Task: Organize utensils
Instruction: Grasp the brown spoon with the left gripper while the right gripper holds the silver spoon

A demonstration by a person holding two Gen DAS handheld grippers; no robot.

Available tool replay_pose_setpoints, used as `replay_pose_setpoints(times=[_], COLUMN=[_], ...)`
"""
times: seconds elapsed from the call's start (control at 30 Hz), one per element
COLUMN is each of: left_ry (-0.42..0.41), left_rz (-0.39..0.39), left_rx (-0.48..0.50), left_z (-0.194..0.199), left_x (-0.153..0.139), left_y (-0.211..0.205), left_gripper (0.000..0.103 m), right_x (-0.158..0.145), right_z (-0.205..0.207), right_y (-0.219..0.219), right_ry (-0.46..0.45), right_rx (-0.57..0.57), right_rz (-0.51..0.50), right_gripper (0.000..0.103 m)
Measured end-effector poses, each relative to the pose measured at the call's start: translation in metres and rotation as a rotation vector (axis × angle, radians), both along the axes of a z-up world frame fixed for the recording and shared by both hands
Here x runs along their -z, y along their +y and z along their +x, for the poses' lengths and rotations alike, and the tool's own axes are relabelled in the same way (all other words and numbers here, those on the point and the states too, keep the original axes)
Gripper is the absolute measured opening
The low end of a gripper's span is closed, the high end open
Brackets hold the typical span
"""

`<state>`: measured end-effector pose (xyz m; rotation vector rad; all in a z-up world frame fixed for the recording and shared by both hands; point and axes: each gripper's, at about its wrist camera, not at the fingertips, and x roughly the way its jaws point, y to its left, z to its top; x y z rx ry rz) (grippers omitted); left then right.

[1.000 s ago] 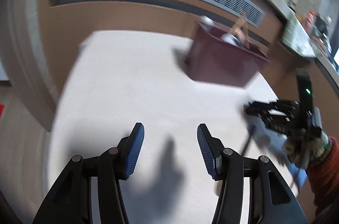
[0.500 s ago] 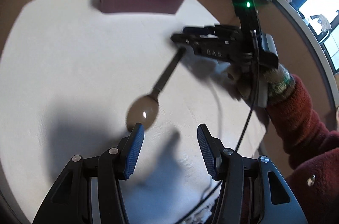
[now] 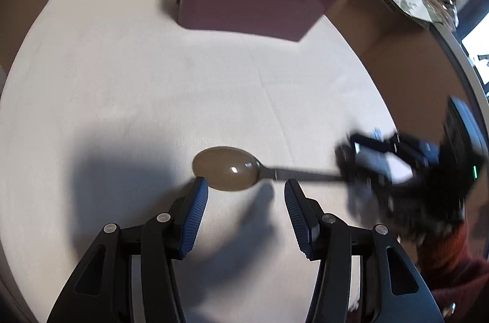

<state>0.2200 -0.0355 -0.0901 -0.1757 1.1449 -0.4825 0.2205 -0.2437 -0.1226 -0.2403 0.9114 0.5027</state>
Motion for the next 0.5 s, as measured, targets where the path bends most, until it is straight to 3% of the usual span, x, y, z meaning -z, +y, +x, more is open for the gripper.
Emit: replay_pose_setpoints(times=[0.23, 0.37, 0.5], left_ry=[-0.104, -0.183, -0.242], left_rz=[0.118, 0.250, 0.307], left_rx=[-0.090, -0.099, -0.112], left_z=[0.013, 0.008, 0.003], left_x=[0.003, 0.008, 0.011], left_y=[-0.032, -0.052, -0.060], left_gripper=[0.054, 0.055, 0.058], right_x=[0.001, 0.000, 0.000], right_z=[-0.019, -0.022, -0.019], right_y=[0.007, -0.014, -0.038], right_ry=[-0.009, -0.026, -0.042], right_rx=[-0.001, 0.069, 0.188], right_rz=[-0.007, -0.045, -0.083], right_gripper=[0.038, 0.037, 0.038])
